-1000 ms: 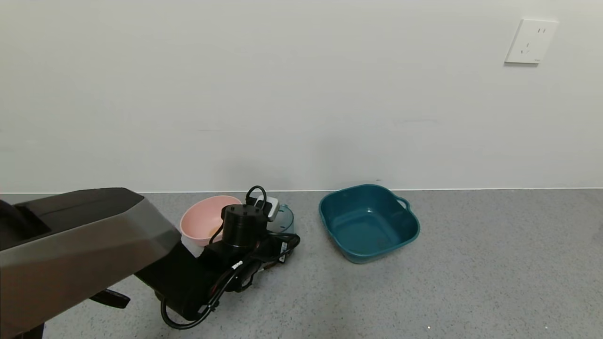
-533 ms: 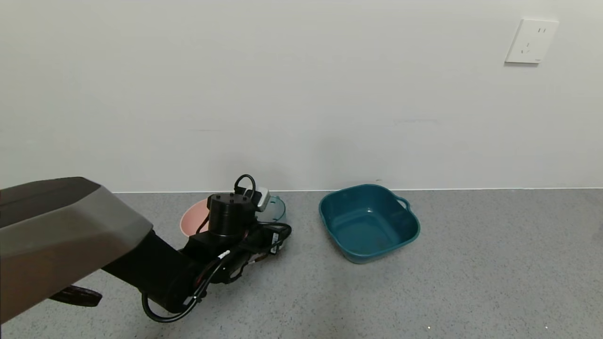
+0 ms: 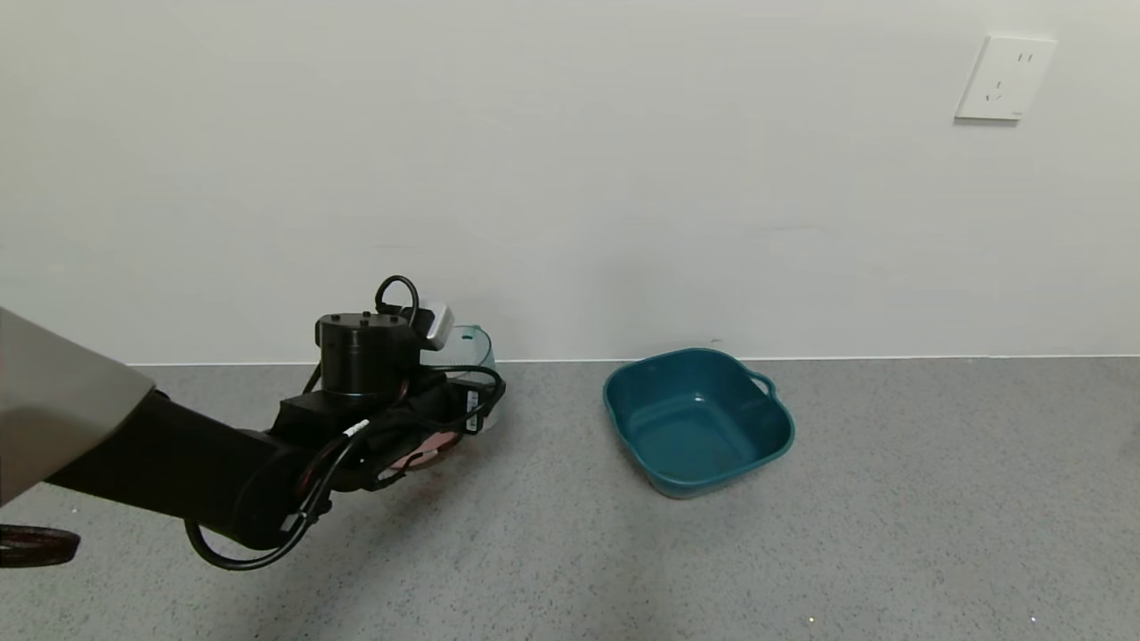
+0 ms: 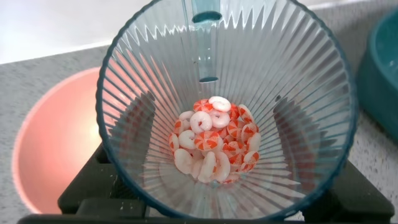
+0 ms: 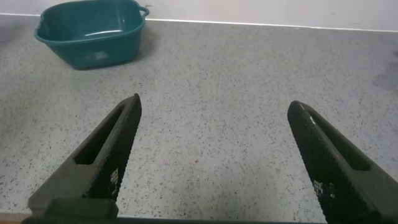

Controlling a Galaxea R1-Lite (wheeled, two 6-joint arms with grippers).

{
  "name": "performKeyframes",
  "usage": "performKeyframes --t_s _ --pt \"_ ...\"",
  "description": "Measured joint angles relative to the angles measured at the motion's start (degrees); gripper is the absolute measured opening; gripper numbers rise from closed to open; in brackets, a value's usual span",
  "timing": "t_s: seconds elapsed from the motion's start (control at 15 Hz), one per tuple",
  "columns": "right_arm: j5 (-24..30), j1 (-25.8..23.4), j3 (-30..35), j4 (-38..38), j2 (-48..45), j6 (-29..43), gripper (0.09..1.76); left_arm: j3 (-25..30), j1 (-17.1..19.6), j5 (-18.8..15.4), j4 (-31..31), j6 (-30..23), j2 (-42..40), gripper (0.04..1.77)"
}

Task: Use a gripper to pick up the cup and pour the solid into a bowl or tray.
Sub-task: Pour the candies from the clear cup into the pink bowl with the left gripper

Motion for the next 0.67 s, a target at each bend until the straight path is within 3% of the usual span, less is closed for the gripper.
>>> performKeyframes --t_s 0.4,0.67 --pt "0.0 0.0 0.0 0.0 0.0 0.0 1.71 -0.5 1.7 0.1 0.0 0.2 -3.4 1.33" --pt "0.0 0.0 0.0 0.0 0.0 0.0 1.71 -1.5 5.4 0.5 -0.1 3.1 -3.7 1.33"
